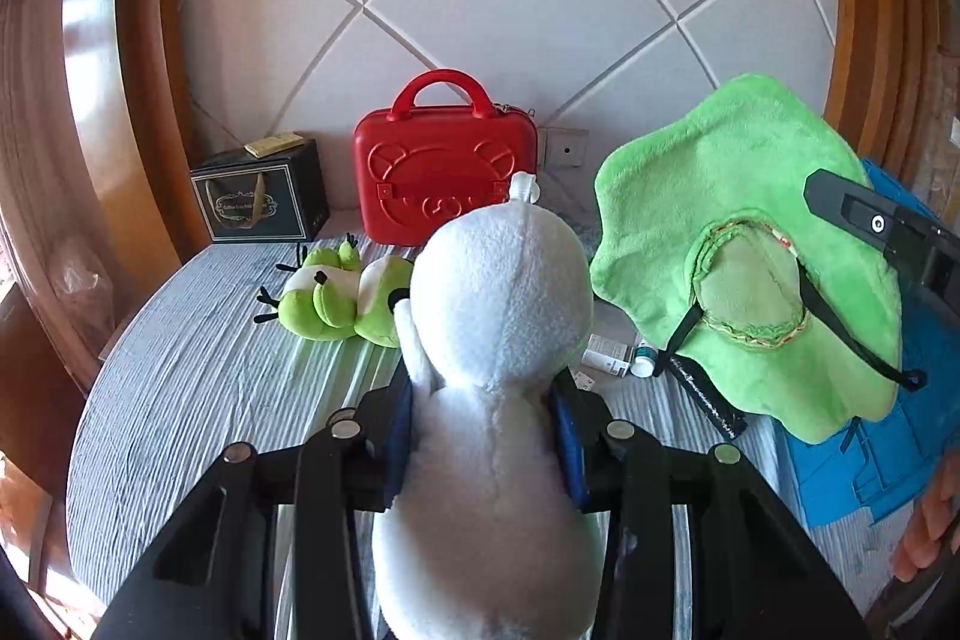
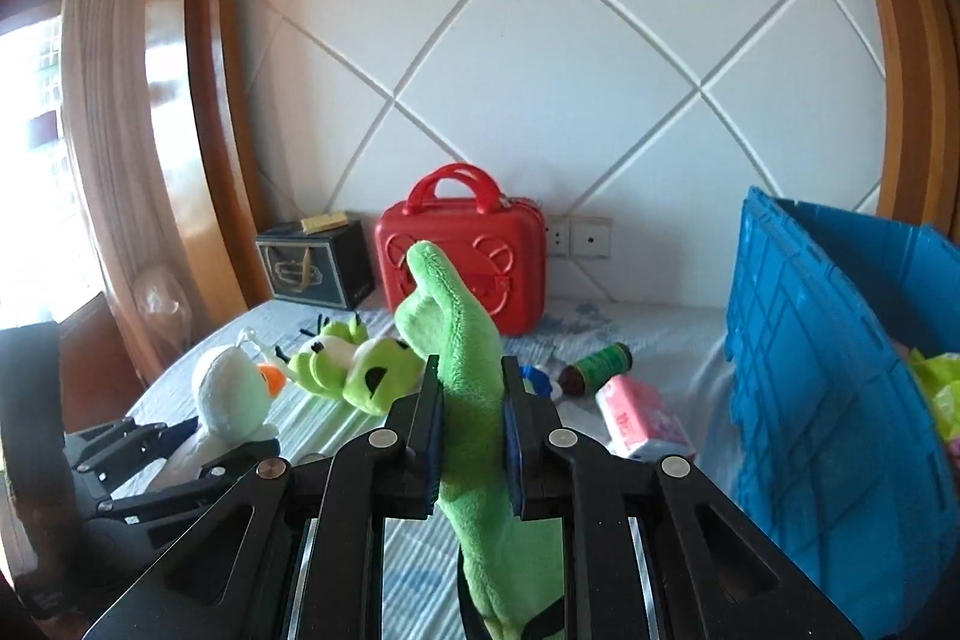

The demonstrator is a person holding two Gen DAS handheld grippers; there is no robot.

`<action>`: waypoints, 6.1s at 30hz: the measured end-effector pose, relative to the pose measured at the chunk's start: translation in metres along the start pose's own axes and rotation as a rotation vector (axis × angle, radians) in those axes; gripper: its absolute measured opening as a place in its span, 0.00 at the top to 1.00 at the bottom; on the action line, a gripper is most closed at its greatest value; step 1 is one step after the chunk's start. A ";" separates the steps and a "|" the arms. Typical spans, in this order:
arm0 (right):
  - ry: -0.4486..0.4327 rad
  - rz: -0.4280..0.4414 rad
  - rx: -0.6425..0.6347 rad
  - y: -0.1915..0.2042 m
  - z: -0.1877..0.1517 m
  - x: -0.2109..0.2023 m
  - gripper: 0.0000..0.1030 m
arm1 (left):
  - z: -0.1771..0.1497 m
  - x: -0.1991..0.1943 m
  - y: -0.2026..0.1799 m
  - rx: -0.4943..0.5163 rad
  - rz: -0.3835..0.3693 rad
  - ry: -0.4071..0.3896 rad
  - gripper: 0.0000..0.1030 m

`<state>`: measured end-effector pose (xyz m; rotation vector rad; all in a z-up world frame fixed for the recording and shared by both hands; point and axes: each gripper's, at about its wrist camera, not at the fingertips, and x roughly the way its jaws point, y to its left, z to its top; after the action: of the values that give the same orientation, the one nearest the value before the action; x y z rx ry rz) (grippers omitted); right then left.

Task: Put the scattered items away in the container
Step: 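Lift and carry both plushes over the blue crate with both tools, then lower both plushes into the crate and open both tools, then withdraw both tools from the crate toward the tape roll and wrapped umbrella, then grasp the black tape roll with left tool while right tool grasps the black-wrapped umbrella, then lift and carry the tape roll and umbrella over the crate with both tools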

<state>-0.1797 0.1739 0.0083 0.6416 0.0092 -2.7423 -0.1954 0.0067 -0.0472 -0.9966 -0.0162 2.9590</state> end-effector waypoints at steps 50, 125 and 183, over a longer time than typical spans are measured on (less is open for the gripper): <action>0.402 -0.262 0.196 -0.441 -0.026 -0.134 0.53 | 0.054 0.036 -0.520 0.337 -0.209 0.317 0.36; 0.316 -0.104 0.032 -0.052 -0.075 -0.008 0.00 | -0.075 0.028 0.077 -0.121 0.150 0.153 0.04; 0.700 -0.027 0.213 -0.126 -0.188 0.166 0.67 | -0.086 0.164 0.076 -0.047 0.081 0.287 0.46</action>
<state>-0.2780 0.2568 -0.2412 1.6291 -0.1140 -2.4124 -0.2751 -0.0655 -0.2164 -1.4512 -0.0419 2.8660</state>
